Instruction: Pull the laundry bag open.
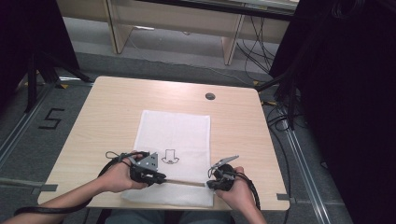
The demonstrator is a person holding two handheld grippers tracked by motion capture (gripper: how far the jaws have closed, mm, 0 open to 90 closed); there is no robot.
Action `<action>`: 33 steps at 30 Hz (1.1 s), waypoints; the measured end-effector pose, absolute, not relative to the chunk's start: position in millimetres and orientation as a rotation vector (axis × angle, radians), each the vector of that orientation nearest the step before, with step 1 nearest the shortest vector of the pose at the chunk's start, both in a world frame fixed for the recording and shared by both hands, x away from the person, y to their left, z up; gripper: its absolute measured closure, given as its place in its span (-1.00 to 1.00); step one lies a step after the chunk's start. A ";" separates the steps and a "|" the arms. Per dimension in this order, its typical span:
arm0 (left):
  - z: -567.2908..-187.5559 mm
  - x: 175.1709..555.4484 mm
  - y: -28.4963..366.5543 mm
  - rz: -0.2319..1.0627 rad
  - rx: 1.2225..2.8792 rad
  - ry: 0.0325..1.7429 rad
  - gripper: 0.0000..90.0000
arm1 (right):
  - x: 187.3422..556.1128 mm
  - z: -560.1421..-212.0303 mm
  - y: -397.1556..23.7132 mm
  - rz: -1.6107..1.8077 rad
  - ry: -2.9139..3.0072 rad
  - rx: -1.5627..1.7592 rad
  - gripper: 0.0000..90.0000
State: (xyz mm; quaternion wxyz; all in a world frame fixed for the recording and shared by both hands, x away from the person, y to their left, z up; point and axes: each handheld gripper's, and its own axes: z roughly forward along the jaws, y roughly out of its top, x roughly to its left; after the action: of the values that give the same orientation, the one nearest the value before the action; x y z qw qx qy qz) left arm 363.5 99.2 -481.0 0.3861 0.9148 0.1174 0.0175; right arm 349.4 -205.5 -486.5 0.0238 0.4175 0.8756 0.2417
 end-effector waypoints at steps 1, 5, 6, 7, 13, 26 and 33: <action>-481.1 363.3 99.8 0.050 2.325 0.300 0.83 | 349.4 -486.5 -205.5 0.747 2.710 1.293 1.00; -481.4 363.3 101.3 0.063 2.338 0.297 0.83 | 349.6 -486.5 -205.7 0.747 2.710 1.286 1.00; -481.6 363.6 102.4 0.073 2.344 0.293 0.83 | 349.3 -486.5 -205.6 0.747 2.708 1.294 1.00; -481.9 364.0 104.2 0.067 2.342 0.301 0.83 | 349.6 -486.5 -206.0 0.745 2.708 1.288 1.00; -482.3 363.7 110.4 0.059 2.322 0.329 0.83 | 349.6 -486.2 -205.8 0.740 2.708 1.288 1.00; -483.0 364.1 113.4 0.048 2.313 0.335 0.83 | 349.6 -486.6 -206.1 0.745 2.705 1.287 1.00; -483.0 363.9 114.5 0.047 2.309 0.329 0.83 | 348.4 -486.5 -205.2 0.747 2.699 1.311 1.00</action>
State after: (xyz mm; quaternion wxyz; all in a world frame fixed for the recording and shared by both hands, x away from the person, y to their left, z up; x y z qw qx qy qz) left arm 363.9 114.5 -483.0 0.3933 0.9100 0.1295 0.0187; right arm 348.4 -205.2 -486.5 0.0247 0.4239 0.8726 0.2416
